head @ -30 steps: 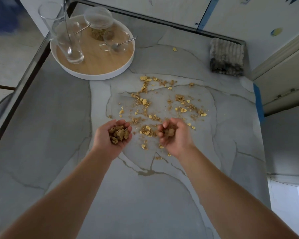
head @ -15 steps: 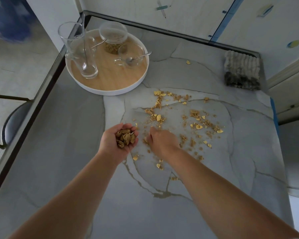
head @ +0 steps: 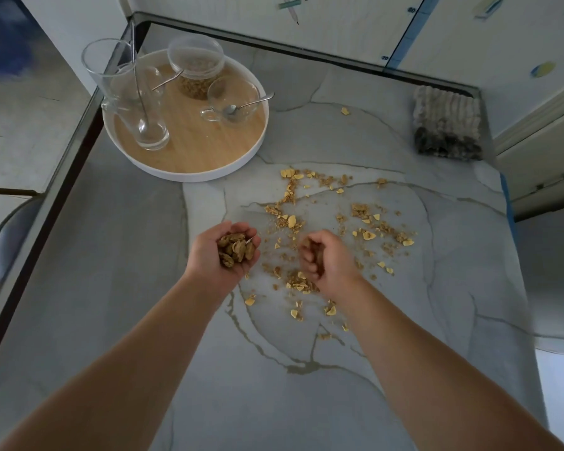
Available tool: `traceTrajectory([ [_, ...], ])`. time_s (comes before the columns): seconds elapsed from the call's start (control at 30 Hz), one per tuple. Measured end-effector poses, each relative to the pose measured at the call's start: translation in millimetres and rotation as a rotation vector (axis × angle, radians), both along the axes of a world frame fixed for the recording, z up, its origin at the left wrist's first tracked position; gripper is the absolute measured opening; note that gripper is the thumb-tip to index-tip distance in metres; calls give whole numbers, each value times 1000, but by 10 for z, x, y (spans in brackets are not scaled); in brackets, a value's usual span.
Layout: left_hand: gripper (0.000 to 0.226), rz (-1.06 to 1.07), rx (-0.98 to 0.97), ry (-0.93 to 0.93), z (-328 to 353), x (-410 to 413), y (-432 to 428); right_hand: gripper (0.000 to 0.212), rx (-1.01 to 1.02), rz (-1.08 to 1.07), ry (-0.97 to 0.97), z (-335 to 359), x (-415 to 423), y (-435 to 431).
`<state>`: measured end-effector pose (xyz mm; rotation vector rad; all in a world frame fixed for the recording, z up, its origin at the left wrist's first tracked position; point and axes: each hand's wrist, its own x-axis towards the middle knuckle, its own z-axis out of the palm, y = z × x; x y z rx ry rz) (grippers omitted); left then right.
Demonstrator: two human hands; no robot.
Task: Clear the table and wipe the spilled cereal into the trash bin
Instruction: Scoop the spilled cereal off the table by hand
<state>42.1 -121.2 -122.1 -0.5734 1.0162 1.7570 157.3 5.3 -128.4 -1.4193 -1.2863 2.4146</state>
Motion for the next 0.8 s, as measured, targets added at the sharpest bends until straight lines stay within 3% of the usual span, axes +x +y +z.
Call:
traceTrajectory([
  [0.07,34,-4,6,-6,0,38,10,24,-124,-62,115,39,80,55],
  [0.17,32,1,-6,0,16,94,-4,30,-136,-36,126,58,130,57],
  [0.23,31,12,-21,11,22,124,-28,39,100,143,-40,63,109,21],
  [0.3,31,23,-36,19,24,137,-51,33,487,429,-231,53,65,-50],
  [0.37,32,31,-38,24,26,138,-74,22,812,674,-304,17,38,-136],
  [0.53,32,34,-26,37,29,159,-101,30,1176,1040,-441,-46,24,-292],
  [0.67,30,19,-11,39,10,169,-100,21,1198,998,-472,-57,-18,-335],
  [0.8,29,10,-11,36,-6,194,-50,16,1007,683,-406,-50,-11,-296],
])
